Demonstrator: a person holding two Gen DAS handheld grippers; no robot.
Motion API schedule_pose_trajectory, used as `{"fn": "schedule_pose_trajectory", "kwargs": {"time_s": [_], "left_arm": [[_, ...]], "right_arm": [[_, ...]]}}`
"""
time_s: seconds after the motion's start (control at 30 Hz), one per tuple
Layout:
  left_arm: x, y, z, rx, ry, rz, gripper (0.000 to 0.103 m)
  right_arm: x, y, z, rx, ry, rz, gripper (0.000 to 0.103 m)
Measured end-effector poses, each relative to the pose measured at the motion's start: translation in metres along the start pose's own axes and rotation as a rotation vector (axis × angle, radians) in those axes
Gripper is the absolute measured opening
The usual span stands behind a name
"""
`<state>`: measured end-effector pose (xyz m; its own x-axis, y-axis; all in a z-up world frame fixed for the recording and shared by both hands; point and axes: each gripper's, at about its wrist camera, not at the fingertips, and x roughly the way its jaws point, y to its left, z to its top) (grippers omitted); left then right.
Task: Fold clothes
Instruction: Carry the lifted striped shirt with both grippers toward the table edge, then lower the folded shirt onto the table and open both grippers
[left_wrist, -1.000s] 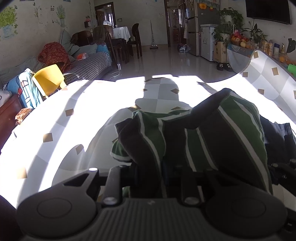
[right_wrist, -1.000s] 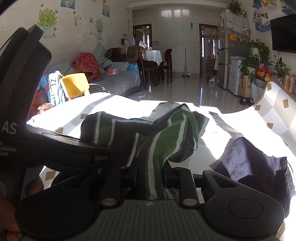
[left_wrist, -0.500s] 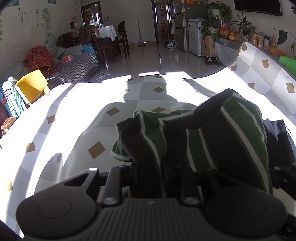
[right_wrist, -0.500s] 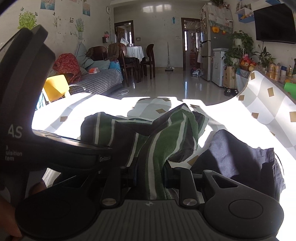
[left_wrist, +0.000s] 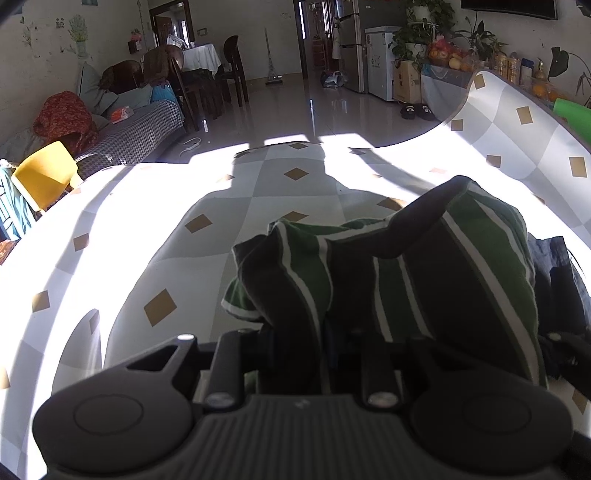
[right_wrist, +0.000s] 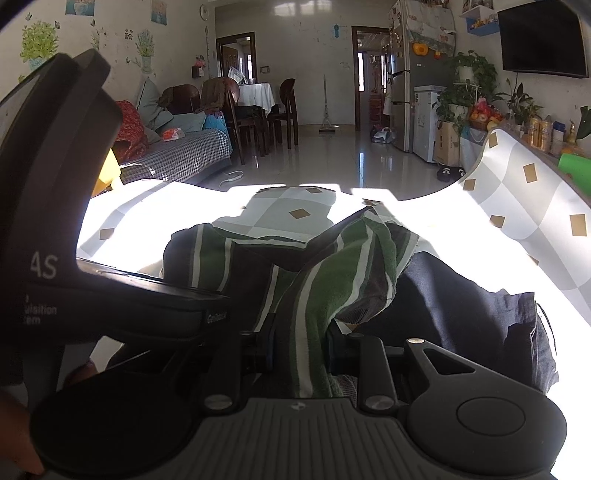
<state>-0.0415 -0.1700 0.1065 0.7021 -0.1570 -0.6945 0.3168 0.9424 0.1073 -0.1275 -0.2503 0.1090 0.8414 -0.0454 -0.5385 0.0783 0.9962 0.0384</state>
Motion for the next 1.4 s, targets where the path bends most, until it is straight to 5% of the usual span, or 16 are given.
{"fn": "schedule_pose_trajectory", "kwargs": {"time_s": [0.77, 1.2, 1.4], "left_arm": [[0.032, -0.051, 0.029, 0.030, 0.014, 0.003, 0.022], [0.047, -0.120, 0.052, 0.111, -0.012, -0.102, 0.024], [0.063, -0.142, 0.053, 0.125, 0.020, -0.099, 0.040]], "right_arm": [[0.026, -0.048, 0.007, 0.062, 0.026, -0.039, 0.024], [0.017, -0.100, 0.012, 0.189, 0.002, -0.229, 0.025], [0.018, -0.118, 0.009, 0.249, 0.057, -0.378, 0.043]]}}
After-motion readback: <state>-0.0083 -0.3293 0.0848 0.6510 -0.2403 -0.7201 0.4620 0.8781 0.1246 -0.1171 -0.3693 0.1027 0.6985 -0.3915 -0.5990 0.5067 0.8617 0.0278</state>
